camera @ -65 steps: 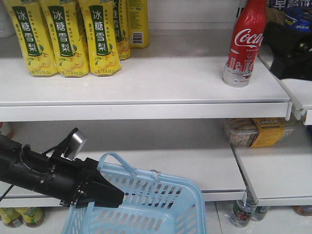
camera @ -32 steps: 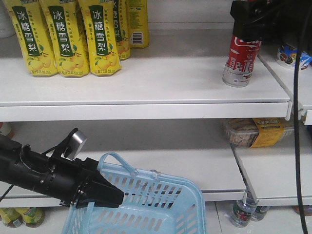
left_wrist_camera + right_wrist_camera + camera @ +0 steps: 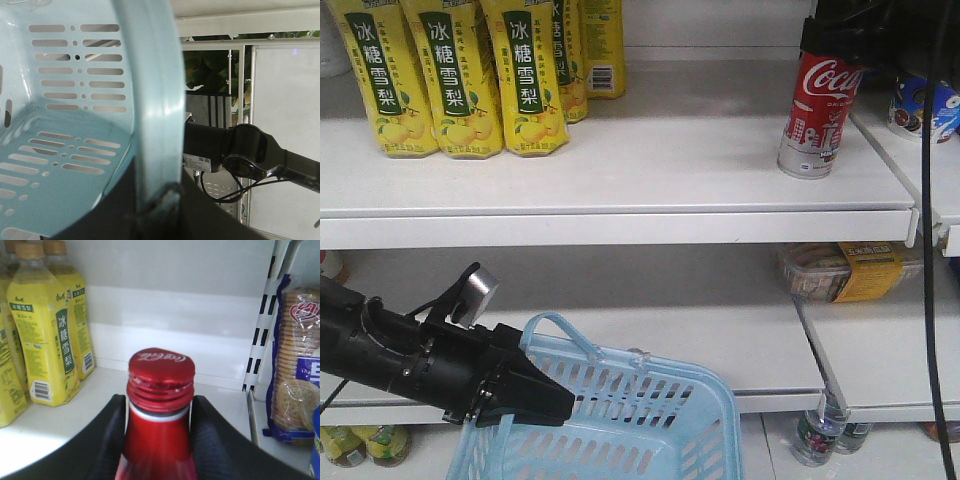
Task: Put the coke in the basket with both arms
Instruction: 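Close the right gripper around the Coca-Cola bottle neck, then lift the bottle off the shelf and lower it toward the basket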
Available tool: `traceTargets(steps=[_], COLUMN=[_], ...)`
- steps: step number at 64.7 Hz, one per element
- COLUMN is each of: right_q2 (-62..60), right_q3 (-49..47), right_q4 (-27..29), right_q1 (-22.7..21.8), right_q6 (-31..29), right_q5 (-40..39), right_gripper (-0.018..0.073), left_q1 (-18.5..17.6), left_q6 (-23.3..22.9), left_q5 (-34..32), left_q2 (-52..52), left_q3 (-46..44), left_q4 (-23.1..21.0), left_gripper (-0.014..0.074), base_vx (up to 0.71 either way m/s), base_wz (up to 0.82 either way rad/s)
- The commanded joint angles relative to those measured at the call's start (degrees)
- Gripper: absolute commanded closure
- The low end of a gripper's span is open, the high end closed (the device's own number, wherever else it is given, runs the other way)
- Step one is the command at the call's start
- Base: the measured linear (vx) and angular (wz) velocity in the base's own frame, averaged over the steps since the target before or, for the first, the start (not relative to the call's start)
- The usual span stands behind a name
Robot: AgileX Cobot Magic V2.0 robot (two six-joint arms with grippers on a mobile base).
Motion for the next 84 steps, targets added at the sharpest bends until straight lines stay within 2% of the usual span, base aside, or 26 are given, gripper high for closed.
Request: traceTargets(steps=[1, 28, 34, 39, 45, 52, 64, 75, 84], right_q2=[-2.65, -17.07, -20.16, -21.77, -22.45, -23.38, -23.18, -19.52, -14.33], right_q3=[-1.74, -1.49, -1.49, -1.49, -1.26, 2.85, 16.77, 27.28, 31.38], right_q4=[-0.09, -0.09, 0.86, 3.77, 8.19, 18.26, 41.11, 62.55, 73.68], right_q1=[-0.15, -0.15, -0.15, -0.15, -0.15, -0.15, -0.15, -0.15, -0.15], right_q6=[-0.42, -1.28, -2.88, -4.79, -11.41, -19.14, -34.03, -51.88, -65.84], right_q5=[-0.08, 5.85, 10.38, 15.34, 20.93, 21.73, 21.51, 23.63, 28.97], right_gripper=[0.0570, 0.0568, 0.0568, 0.0568, 0.0565, 0.0564, 0.0564, 0.0564, 0.0564], left_q1=[-0.16, -0.16, -0.16, -0.16, -0.16, -0.16, -0.16, -0.16, -0.16], left_q6=[0.94, 0.94, 0.94, 0.94, 0.94, 0.94, 0.94, 0.94, 0.94], left_q5=[2.17, 2.17, 2.17, 2.17, 2.17, 2.17, 2.17, 2.17, 2.17], left_q2=[-2.50, -2.50, -2.50, -2.50, -2.50, -2.50, -2.50, -2.50, -2.50], left_q3=[-1.07, -1.07, -1.07, -1.07, -1.07, -1.07, -1.07, -1.07, -1.07], left_q4=[-4.64, -4.64, -4.64, -4.64, -4.64, -4.64, -4.64, -4.64, -4.64], left_gripper=[0.0603, 0.0603, 0.0603, 0.0603, 0.0603, 0.0603, 0.0603, 0.0603, 0.0603], base_vx=[0.00, 0.00, 0.00, 0.00, 0.00, 0.00, 0.00, 0.00, 0.00], base_wz=[0.00, 0.00, 0.00, 0.00, 0.00, 0.00, 0.00, 0.00, 0.00])
